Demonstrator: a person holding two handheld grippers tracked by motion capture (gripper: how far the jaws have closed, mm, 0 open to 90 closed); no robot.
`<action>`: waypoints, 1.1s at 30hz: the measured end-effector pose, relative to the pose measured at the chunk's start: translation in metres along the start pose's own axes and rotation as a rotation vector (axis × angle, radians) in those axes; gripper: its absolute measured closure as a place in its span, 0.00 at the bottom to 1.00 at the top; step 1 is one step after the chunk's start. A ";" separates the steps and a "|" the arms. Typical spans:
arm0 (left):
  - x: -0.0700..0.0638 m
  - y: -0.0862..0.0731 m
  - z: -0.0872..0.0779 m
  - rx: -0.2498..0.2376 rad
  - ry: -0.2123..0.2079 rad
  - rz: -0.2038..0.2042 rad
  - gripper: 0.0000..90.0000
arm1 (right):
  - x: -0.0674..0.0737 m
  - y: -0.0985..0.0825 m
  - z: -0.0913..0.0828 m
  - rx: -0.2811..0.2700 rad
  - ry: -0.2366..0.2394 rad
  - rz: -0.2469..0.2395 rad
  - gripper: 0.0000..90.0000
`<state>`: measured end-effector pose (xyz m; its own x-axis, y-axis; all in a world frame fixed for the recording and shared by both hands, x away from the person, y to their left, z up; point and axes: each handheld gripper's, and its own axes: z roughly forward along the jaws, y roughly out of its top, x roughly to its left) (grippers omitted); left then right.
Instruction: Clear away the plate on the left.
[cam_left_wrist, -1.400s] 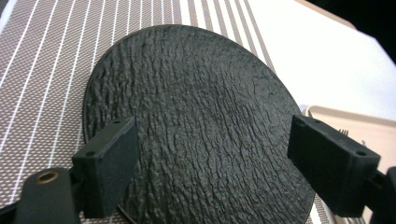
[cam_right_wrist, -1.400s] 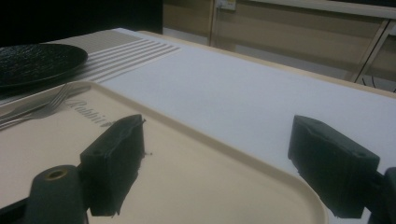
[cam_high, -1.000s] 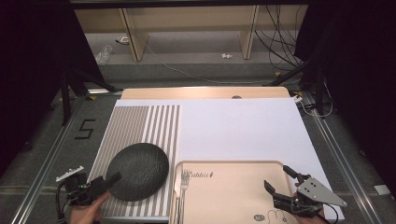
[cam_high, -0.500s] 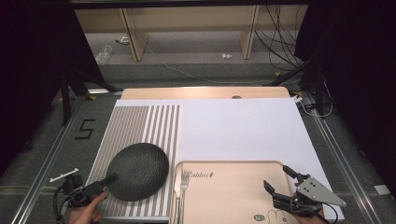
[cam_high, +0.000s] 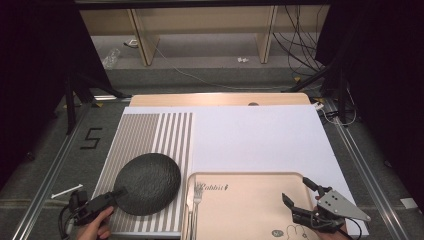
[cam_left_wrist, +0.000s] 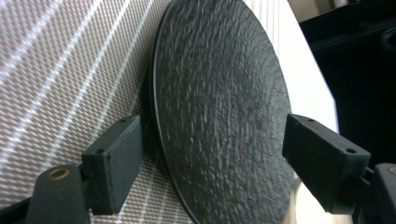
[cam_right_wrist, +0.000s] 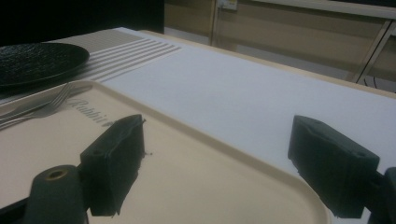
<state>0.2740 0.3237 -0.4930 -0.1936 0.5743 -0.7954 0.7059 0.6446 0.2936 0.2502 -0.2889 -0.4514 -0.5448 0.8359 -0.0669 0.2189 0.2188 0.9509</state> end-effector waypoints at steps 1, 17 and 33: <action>0.002 0.000 0.001 0.009 -0.018 -0.025 0.25 | 0.000 0.000 0.000 -0.001 0.000 0.000 0.22; 0.011 -0.006 0.005 0.017 -0.030 -0.142 0.54 | 0.000 0.000 0.000 -0.004 0.001 0.000 0.22; 0.019 -0.009 0.014 0.025 -0.029 -0.235 0.79 | 0.002 0.001 0.001 -0.004 0.005 -0.009 0.22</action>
<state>0.2730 0.3219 -0.5184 -0.3357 0.3950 -0.8551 0.6605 0.7460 0.0853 0.2502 -0.2870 -0.4511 -0.5512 0.8311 -0.0740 0.2108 0.2246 0.9514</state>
